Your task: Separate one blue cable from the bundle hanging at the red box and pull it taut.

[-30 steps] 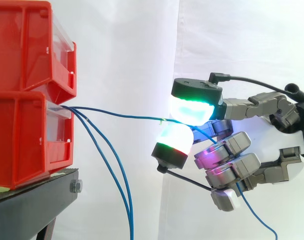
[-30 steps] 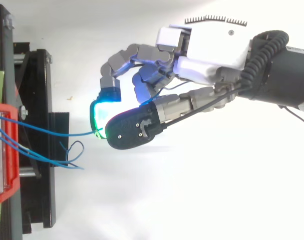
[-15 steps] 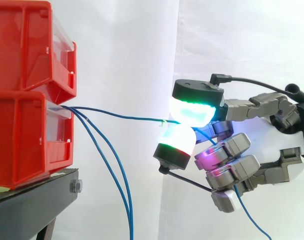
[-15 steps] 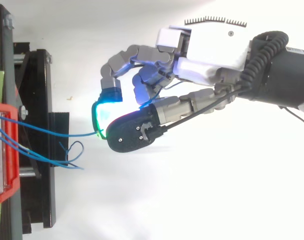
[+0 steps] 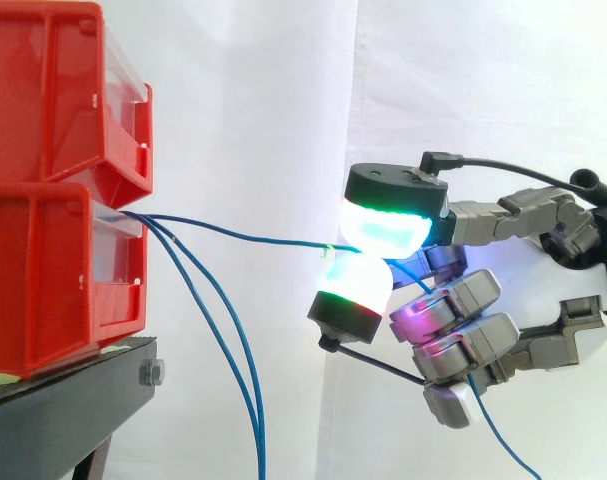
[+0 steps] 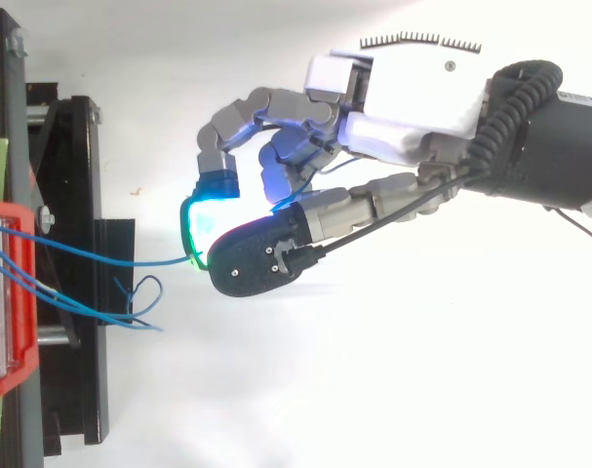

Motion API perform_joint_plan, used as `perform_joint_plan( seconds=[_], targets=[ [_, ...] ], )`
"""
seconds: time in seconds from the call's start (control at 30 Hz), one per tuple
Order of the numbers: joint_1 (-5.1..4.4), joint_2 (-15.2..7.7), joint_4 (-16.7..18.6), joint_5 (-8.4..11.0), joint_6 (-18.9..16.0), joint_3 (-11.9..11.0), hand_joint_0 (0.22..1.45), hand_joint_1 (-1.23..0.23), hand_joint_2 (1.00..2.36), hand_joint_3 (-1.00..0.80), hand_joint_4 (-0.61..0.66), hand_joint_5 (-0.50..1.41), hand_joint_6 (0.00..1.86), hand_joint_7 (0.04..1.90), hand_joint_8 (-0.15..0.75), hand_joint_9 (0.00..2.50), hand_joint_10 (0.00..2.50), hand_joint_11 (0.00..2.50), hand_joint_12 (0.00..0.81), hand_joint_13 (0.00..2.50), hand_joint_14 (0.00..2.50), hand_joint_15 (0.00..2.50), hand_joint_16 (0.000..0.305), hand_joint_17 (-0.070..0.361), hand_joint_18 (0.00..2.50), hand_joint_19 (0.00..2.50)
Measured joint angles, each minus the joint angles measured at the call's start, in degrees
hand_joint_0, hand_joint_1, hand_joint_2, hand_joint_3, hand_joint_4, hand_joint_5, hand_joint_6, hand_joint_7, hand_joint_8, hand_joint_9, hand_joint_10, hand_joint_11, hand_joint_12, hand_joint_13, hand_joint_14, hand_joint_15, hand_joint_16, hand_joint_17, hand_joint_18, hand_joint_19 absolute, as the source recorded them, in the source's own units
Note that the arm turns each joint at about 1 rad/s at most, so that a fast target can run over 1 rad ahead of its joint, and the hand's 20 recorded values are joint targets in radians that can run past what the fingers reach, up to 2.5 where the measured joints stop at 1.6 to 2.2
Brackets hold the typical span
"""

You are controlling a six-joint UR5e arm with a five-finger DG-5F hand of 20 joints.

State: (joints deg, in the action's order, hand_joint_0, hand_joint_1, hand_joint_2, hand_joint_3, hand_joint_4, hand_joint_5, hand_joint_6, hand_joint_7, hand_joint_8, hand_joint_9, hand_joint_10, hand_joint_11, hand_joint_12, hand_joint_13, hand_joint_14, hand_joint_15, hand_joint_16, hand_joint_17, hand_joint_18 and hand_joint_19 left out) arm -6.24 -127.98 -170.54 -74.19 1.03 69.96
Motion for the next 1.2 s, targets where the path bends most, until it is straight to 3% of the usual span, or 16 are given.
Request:
perform_joint_plan(
  seconds=[1.2],
  targets=[
    [-0.02,-0.01,0.03,0.08,0.02,0.00,0.70,-0.79,1.02,-0.26,-0.01,-0.20,0.90,1.22,0.303,0.75,1.38,1.44,0.381,0.90,1.00,1.56,0.048,0.108,0.92,0.98]
  ],
)
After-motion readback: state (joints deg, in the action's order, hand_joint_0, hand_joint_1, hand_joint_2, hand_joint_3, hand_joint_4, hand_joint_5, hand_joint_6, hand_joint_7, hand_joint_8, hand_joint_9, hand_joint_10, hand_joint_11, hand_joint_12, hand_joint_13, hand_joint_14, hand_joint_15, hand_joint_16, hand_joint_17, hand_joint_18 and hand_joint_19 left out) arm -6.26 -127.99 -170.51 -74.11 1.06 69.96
